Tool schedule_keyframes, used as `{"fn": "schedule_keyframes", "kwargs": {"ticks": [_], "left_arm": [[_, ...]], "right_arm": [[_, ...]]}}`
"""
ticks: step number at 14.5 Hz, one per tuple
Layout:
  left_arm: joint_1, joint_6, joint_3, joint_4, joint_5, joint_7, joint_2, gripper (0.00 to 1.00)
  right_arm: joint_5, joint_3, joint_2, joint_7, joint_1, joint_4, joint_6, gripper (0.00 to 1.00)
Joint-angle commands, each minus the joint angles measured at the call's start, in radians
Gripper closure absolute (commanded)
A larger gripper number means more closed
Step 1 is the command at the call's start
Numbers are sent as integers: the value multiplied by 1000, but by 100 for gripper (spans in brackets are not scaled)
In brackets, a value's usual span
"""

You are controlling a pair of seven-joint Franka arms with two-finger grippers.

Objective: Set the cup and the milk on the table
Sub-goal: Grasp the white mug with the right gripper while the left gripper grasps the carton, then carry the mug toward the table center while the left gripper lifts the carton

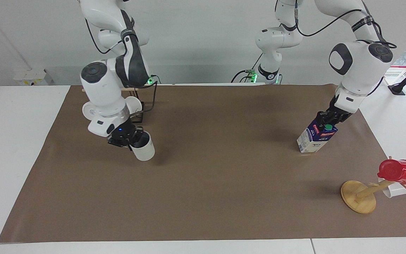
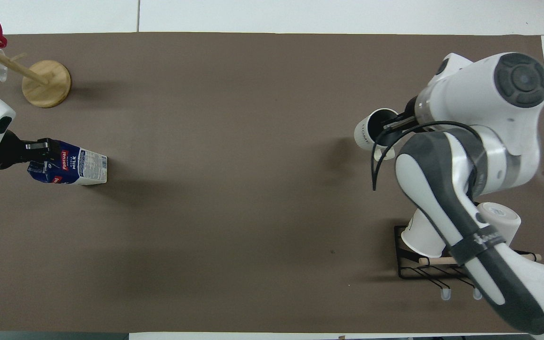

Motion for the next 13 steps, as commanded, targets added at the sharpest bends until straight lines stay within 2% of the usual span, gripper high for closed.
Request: {"fn": "schedule_keyframes", "kwargs": {"ticks": [1, 3, 5, 8, 10, 13], "left_arm": [[-6, 7, 2, 12, 3, 10, -15, 100], [-6, -25, 4, 49, 3, 10, -22, 100], [-3, -122, 6, 127, 4, 10, -19, 100], [-6, -212, 6, 222, 10, 8, -12, 100], [-4, -264, 3, 279, 35, 13, -12, 100], [-12, -348, -2, 359, 36, 10, -8, 100]], "right_arm": [[8, -1, 5, 24, 54, -7, 21, 100], [8, -1, 8, 31, 129, -32, 78, 100], [8, -1, 2, 49, 148, -72, 132, 100], [8, -1, 2, 90, 194, -79, 135, 100], [-7, -3, 54, 144, 238, -68, 159, 100], [-107, -1, 100, 227, 261, -48, 178, 100]]}}
